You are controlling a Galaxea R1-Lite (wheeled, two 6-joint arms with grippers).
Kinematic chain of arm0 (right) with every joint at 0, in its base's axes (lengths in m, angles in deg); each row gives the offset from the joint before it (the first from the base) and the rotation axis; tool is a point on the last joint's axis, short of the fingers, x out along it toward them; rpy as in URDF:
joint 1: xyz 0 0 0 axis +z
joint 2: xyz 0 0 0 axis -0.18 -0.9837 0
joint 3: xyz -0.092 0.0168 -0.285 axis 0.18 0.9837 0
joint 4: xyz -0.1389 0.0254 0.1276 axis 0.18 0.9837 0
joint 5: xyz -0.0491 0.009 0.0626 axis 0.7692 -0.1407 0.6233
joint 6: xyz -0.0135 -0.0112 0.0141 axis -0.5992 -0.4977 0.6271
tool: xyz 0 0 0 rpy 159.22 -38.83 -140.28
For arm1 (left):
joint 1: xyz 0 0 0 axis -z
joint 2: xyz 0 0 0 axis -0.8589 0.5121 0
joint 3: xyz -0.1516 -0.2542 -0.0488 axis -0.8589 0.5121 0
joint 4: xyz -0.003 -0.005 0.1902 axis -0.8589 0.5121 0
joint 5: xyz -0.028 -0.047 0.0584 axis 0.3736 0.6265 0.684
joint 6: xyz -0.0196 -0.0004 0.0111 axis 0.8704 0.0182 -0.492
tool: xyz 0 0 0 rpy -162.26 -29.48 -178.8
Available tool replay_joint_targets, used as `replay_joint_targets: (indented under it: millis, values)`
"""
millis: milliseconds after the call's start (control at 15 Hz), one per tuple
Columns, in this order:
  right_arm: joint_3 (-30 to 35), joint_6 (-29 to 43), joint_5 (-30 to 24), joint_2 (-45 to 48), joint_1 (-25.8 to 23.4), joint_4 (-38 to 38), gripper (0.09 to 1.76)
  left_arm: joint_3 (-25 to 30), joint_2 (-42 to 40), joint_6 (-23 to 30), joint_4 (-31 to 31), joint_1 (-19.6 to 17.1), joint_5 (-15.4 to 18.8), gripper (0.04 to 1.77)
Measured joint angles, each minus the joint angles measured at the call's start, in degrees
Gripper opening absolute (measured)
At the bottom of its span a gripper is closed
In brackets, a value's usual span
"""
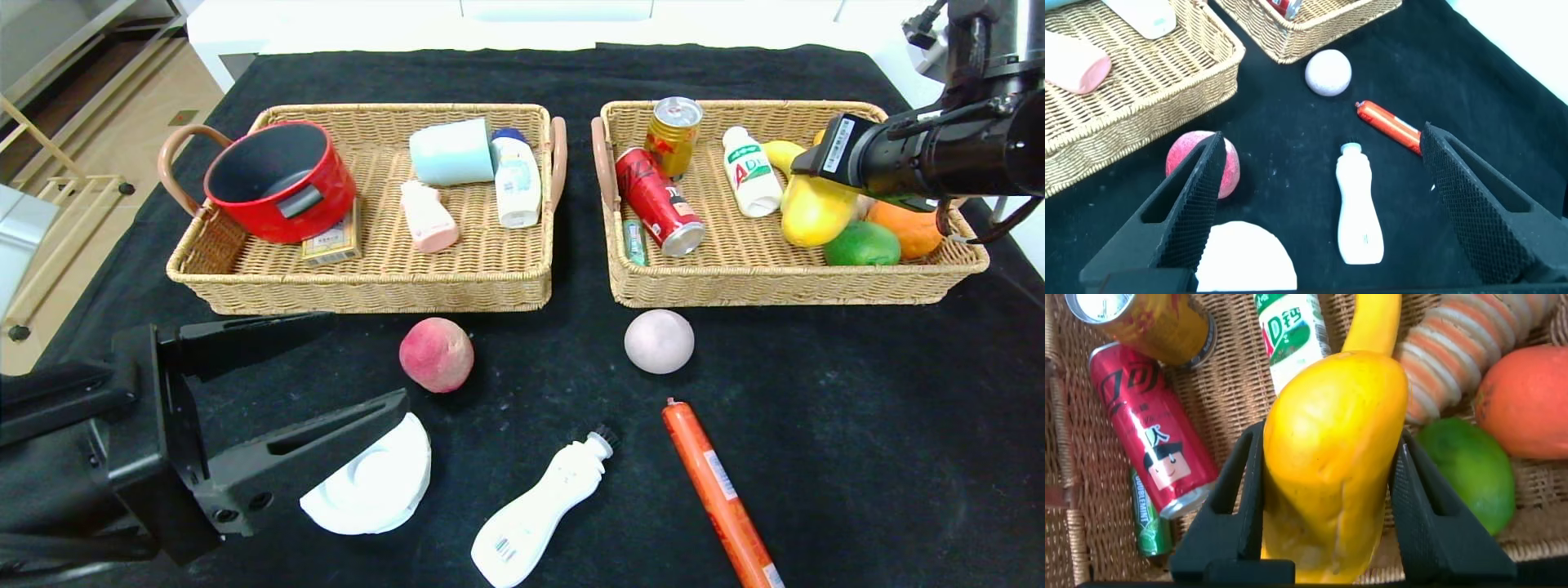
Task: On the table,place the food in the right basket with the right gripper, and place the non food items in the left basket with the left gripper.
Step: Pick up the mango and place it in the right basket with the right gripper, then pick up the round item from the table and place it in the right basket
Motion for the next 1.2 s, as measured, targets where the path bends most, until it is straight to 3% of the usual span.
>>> replay_joint_targets:
  millis: [267, 533, 867, 1200]
  values:
    - [0.00, -0.09, 0.26, -0.61, -0.17, -0.37, 0.98, 0.00, 0.00, 0.00, 0.02, 0.02, 0.00, 1.72]
    - [0.06, -0.17, 0.06, -0.63, -0.02, -0.48, 1.28, 0.00, 0.02, -0.01, 0.05, 0.05, 0.00, 1.72]
    - [0.41, -0.59, -0.09, 0.52, 0.82, 0.13, 1.48, 0.00, 0.09, -0.04, 0.02, 0.05, 0.00, 1.72]
    - [6.27, -0.63, 0.20, 5.22, 6.75, 2.78, 1.59, -0.05, 0.02, -0.17, 0.11, 0.02, -0.02, 1.72]
